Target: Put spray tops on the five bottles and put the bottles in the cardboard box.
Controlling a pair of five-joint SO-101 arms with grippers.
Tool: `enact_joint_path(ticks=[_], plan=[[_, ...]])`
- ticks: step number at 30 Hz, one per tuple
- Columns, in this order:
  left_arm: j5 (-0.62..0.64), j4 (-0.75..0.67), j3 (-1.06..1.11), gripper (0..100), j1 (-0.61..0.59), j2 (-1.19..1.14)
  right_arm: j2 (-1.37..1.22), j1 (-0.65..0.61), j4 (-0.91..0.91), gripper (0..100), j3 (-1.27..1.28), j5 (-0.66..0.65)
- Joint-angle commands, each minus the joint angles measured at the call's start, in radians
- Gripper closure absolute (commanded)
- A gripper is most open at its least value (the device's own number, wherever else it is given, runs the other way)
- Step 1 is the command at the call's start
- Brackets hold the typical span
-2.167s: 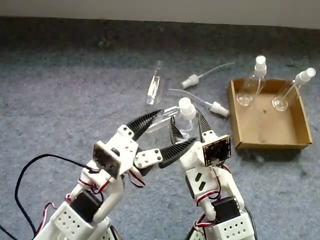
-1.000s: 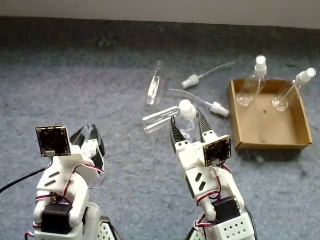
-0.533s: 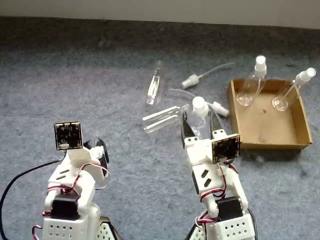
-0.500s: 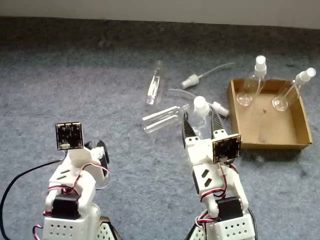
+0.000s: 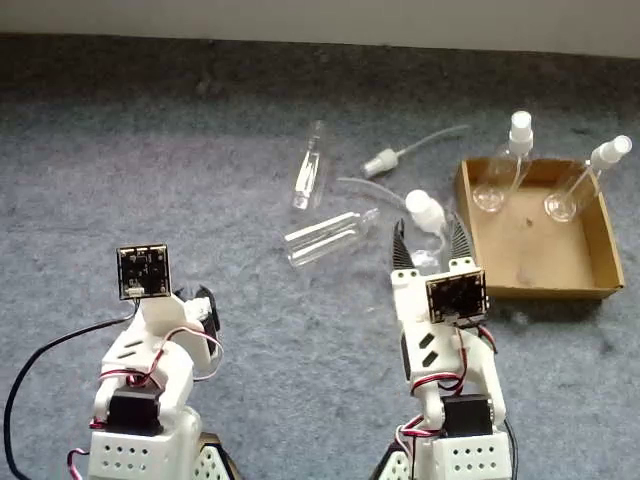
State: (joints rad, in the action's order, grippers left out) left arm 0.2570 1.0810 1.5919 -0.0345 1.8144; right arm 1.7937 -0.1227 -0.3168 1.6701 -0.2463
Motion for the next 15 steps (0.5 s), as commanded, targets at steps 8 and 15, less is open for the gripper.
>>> enact_joint_path(ticks=[8,15], plan=[[0.008,-0.003,0.021,99,-0.005,0.005,-0.008,0.245,-0.002,89.7,-0.113,-0.029],[0.008,-0.003,0.024,99,-0.005,0.005,-0.01,0.246,-0.002,89.7,-0.186,-0.034]])
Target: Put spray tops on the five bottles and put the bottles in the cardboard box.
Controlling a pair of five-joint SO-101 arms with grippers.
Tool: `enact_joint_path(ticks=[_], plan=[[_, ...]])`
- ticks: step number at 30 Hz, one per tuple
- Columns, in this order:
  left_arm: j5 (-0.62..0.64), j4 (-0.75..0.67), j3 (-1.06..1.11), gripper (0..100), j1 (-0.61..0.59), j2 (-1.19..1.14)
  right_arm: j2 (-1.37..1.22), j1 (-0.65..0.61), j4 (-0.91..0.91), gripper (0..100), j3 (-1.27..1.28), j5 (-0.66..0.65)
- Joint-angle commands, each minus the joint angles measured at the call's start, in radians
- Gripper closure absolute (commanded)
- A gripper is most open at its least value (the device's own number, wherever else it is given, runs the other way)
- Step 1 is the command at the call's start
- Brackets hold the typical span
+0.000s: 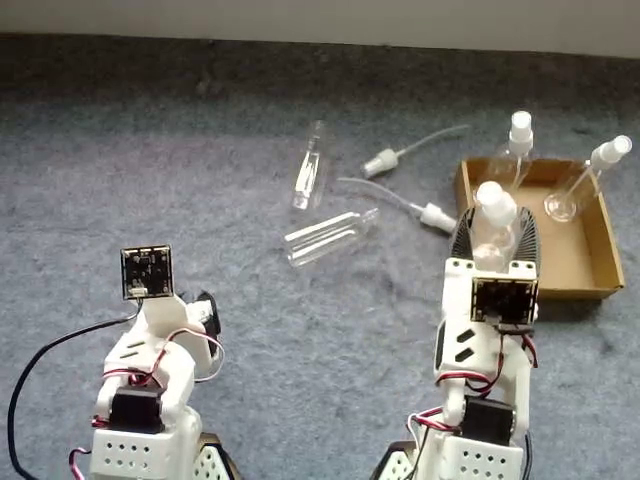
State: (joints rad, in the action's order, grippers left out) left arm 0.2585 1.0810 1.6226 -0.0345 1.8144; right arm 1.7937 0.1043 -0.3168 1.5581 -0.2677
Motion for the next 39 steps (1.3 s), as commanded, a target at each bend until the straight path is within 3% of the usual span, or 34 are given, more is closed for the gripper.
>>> enact_joint_path(ticks=[1,7,12,33,39], plan=[[0.006,-0.003,-0.007,99,-0.005,0.005,-0.01,0.019,-0.002,89.7,-0.074,-0.014],[0.008,-0.003,-0.007,99,-0.004,0.005,-0.01,0.019,-0.019,89.7,-0.09,-0.014],[0.009,-0.003,-0.005,99,-0.004,0.005,-0.01,0.019,-0.189,89.7,-0.217,-0.009],[0.011,0.0,-0.005,99,-0.002,0.005,-0.012,0.019,-0.262,89.7,-0.334,-0.009],[0.011,0.0,-0.004,99,-0.002,0.005,-0.012,0.019,-0.366,89.7,-0.47,-0.008]])
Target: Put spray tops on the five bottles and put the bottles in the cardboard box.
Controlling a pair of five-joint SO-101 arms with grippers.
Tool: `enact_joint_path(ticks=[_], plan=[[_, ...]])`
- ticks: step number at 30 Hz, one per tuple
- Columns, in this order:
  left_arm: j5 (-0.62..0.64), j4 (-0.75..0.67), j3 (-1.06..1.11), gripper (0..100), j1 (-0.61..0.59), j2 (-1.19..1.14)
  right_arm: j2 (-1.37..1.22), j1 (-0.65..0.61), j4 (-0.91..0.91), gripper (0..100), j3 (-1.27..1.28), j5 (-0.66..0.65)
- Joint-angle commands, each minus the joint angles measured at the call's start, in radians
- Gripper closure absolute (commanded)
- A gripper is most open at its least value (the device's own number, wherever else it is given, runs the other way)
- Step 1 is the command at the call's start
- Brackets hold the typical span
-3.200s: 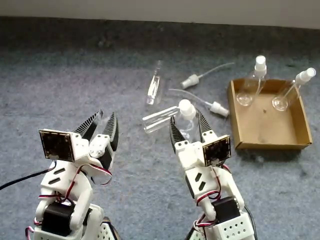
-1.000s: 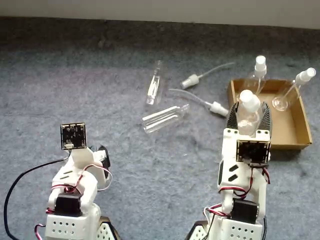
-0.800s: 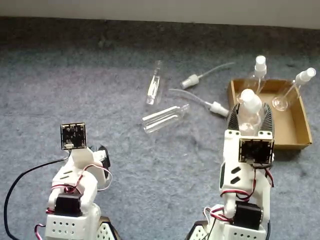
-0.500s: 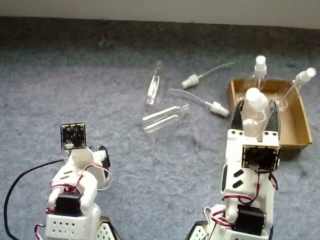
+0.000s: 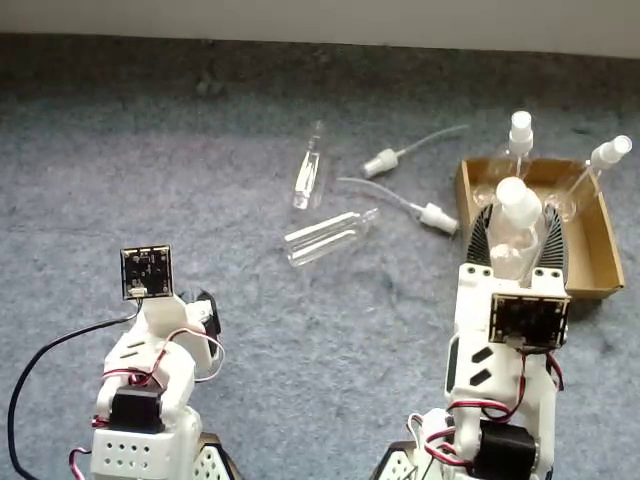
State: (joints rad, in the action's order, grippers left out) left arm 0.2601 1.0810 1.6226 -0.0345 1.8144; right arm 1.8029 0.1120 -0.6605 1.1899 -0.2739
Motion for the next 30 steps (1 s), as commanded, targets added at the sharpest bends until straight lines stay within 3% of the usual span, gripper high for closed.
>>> enact_joint_path(ticks=[1,12,19,23,30], plan=[[0.009,-0.002,-0.004,99,-0.002,0.005,-0.021,0.012,-0.022,89.7,-0.114,-0.002],[0.005,-0.049,0.073,99,0.039,0.005,-0.355,0.012,-0.062,89.7,-0.269,0.0],[0.003,-0.048,0.073,99,0.036,0.005,-0.538,0.012,0.24,89.7,-0.165,0.0],[0.003,-0.048,0.073,99,0.035,0.005,-0.625,0.079,0.4,89.7,-0.073,0.011],[0.003,-0.048,0.073,99,0.039,0.005,-0.788,0.193,0.662,89.7,0.016,0.255]])
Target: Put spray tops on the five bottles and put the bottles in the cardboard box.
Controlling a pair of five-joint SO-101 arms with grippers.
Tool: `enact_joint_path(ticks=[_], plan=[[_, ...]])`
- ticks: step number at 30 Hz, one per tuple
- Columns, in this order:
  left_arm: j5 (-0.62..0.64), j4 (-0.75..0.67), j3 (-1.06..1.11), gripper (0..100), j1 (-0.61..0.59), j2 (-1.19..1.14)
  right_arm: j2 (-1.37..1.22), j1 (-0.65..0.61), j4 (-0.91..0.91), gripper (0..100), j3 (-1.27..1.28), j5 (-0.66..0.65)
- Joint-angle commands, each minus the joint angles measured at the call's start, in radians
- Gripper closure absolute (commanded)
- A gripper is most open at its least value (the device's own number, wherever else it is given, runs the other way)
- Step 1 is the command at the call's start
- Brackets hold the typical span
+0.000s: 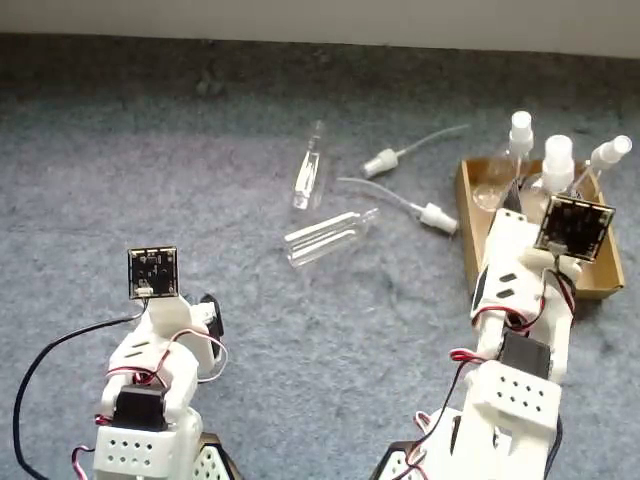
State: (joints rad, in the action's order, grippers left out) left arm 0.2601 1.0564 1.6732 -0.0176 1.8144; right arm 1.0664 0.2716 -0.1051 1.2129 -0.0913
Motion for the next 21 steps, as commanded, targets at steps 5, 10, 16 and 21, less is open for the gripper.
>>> enact_joint_path(ticks=[5,10,16,21], plan=[[0.003,-0.023,0.022,99,0.022,0.005,-0.191,0.03,0.259,89.7,-0.007,0.086],[0.003,-0.023,0.022,99,0.022,0.005,-0.344,0.036,0.409,89.7,-0.007,0.089],[0.003,-0.023,0.022,99,0.022,0.005,-0.492,0.031,0.549,89.7,-0.007,0.084],[0.003,-0.023,0.022,99,0.022,0.005,-0.59,0.035,0.665,89.7,-0.007,0.083]])
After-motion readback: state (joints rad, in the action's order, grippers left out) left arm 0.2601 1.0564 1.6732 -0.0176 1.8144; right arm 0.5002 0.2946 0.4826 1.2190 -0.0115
